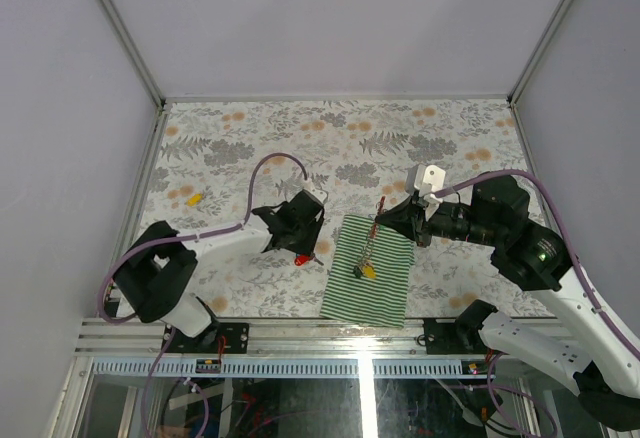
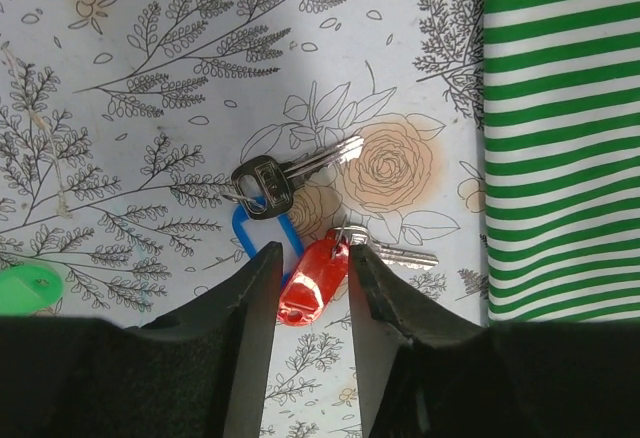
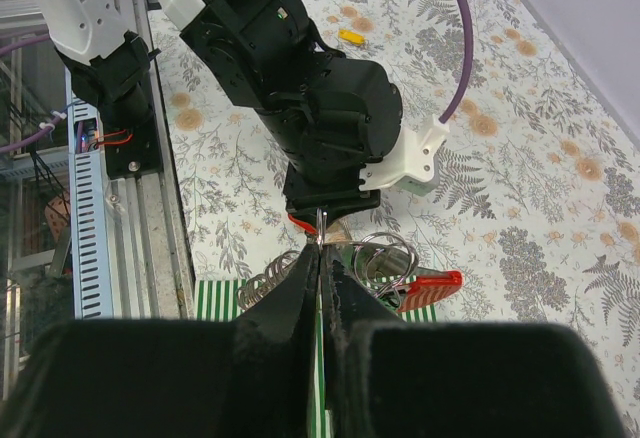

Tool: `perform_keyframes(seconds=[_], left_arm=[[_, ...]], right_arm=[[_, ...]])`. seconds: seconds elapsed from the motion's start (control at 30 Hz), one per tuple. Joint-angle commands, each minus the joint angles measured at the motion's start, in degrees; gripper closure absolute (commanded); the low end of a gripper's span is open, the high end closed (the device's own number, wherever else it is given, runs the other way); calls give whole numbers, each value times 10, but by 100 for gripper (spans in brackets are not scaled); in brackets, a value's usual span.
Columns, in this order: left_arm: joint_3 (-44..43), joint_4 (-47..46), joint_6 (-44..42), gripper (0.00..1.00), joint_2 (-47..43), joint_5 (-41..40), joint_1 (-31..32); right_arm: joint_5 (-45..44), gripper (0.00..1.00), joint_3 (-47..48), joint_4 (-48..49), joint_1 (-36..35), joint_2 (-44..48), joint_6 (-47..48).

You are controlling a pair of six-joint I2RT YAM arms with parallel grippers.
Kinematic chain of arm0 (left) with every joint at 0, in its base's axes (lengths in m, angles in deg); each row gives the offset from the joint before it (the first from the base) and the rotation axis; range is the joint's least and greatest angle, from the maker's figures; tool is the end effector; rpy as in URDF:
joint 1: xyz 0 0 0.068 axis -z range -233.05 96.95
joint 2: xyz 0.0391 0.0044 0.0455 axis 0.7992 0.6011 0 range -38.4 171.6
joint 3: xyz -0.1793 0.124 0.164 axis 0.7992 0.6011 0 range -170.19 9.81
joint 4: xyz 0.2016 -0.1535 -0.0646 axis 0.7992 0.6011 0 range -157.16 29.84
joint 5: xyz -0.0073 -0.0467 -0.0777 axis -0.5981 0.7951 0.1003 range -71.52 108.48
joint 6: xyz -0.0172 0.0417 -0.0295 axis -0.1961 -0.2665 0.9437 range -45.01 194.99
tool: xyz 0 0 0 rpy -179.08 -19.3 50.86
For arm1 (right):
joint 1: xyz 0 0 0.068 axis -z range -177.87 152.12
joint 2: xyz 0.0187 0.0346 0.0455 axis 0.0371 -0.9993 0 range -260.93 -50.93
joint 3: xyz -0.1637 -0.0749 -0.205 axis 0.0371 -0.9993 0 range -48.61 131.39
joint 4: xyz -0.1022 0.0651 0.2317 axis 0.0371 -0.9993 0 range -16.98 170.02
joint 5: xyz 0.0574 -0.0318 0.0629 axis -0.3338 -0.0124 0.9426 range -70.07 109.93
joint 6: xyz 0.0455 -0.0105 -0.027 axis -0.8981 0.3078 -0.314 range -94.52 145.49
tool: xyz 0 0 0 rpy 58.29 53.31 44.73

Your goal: Put the keys on the keyring

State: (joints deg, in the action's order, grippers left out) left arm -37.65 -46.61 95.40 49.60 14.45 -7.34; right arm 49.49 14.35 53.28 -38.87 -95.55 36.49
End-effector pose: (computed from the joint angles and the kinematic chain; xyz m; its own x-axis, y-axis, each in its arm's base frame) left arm 0.2037 -0.2050 0.1678 -0.8136 0.3360 -0.4745 0.4339 0.8941 -0.1109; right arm 0.1014 0.1114 0.4176 0.0710 -0.1584 -0.9848 -0.9428 0.3118 -0.1181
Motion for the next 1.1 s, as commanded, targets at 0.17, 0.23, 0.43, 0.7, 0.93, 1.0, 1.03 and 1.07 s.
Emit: perform_keyframes(seconds=[0.17,0.23,0.43,0.7,0.93,1.0,1.03,1.07], left_arm=[[-21,-25,0,76,14,-5,9],[-20,-25,-2,76,18,-3,9],[-20,-23,-5,76,25,3,11],[-24,-28,-14,100,2,14,12],[-7,-64,-111,100,-126,86,12],[-4,-71,-161,100,-170,134,12],[-3,-76,-184,100,-191,158,12],[0,-88,-207,100,-216,174,12]], right_arm=[[6,97,5,32,-4,2,-4],[7,97,6,31,-4,3,-3],[8,97,6,30,-4,3,-4],[6,97,5,29,-4,5,0],[11,98,13,21,-4,8,10],[25,98,15,21,-4,7,13],[32,98,16,21,-4,6,13],[40,98,16,23,-4,4,14]])
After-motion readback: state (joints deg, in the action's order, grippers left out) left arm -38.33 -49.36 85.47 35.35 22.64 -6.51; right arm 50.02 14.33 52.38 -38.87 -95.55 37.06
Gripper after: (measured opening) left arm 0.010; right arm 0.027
